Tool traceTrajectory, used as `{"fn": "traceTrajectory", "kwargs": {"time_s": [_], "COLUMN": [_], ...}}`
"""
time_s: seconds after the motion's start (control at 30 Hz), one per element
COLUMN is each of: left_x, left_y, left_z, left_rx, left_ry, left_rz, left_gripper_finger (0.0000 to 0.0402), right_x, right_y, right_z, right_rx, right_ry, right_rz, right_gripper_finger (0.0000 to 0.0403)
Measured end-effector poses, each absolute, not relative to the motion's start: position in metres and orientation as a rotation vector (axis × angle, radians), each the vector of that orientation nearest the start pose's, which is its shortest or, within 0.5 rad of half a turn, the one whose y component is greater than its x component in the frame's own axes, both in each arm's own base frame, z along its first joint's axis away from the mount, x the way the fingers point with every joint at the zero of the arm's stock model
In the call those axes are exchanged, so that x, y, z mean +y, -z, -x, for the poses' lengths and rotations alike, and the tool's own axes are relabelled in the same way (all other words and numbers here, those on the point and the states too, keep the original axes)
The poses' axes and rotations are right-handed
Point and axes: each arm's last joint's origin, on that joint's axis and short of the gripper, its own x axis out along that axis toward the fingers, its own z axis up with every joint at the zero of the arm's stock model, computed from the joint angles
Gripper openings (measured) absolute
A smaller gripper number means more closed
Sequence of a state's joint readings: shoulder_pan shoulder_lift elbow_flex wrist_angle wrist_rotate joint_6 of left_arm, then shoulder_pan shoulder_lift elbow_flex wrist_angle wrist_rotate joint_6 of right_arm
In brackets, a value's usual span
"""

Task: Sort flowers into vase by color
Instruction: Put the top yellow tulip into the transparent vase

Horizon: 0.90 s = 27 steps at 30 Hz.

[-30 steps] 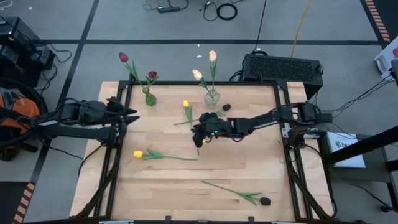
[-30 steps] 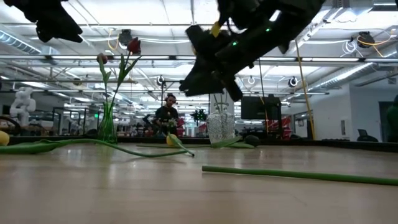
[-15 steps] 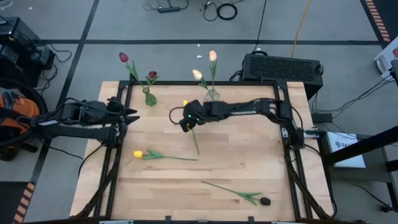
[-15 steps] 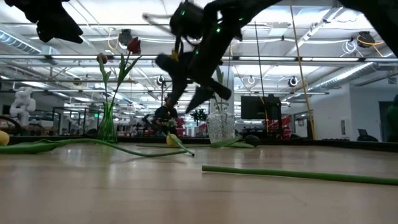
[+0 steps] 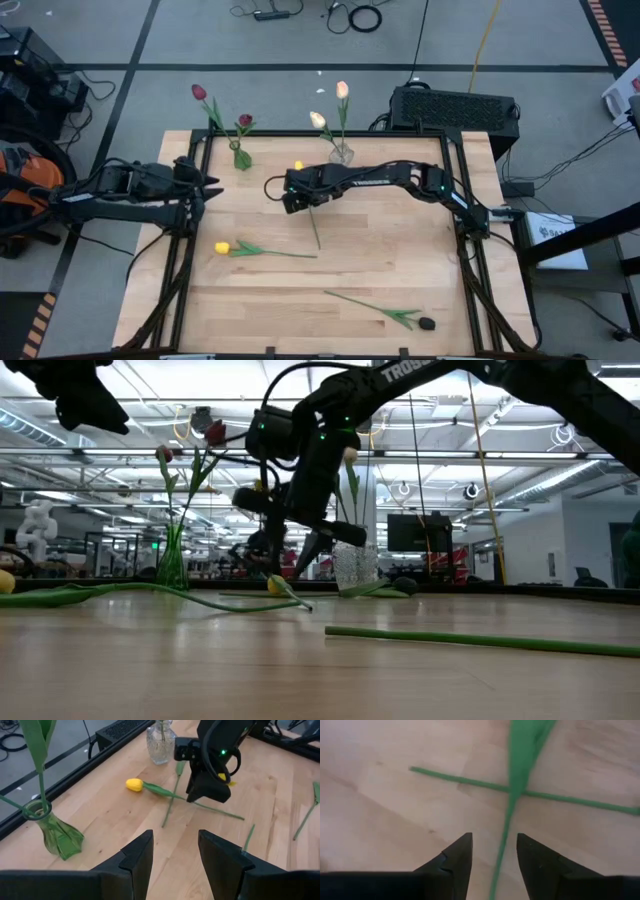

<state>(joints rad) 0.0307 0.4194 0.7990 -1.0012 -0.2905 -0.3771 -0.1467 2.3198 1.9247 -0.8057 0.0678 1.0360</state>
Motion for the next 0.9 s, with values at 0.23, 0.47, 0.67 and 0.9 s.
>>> {"fn": "traceTrajectory", "kwargs": {"time_s": [0.23, 0.47, 0.67, 0.9], "left_x": [0.01, 0.01, 0.01, 0.01], "left_y": [-0.299, -0.299, -0.299, -0.299], "left_z": [-0.06, -0.06, -0.059, -0.06], "left_rx": [0.592, 0.606, 0.606, 0.606], "left_ry": [-0.408, -0.4, -0.397, -0.397], "left_rz": [0.232, 0.204, 0.205, 0.204], "left_gripper_finger": [0.0164, 0.0164, 0.0164, 0.0164], "right_x": [-0.073, -0.064, -0.05, -0.023], "right_y": [-0.149, -0.132, -0.141, -0.215], "right_z": [-0.482, -0.485, -0.488, -0.498], "right_rx": [1.011, 1.042, 1.032, 0.846], "right_ry": [0.832, 0.847, 0.762, 0.544], "right_rz": [-0.948, -0.934, -0.815, -0.71], "right_gripper_finger": [0.0127, 0.0101, 0.001, 0.0003]}}
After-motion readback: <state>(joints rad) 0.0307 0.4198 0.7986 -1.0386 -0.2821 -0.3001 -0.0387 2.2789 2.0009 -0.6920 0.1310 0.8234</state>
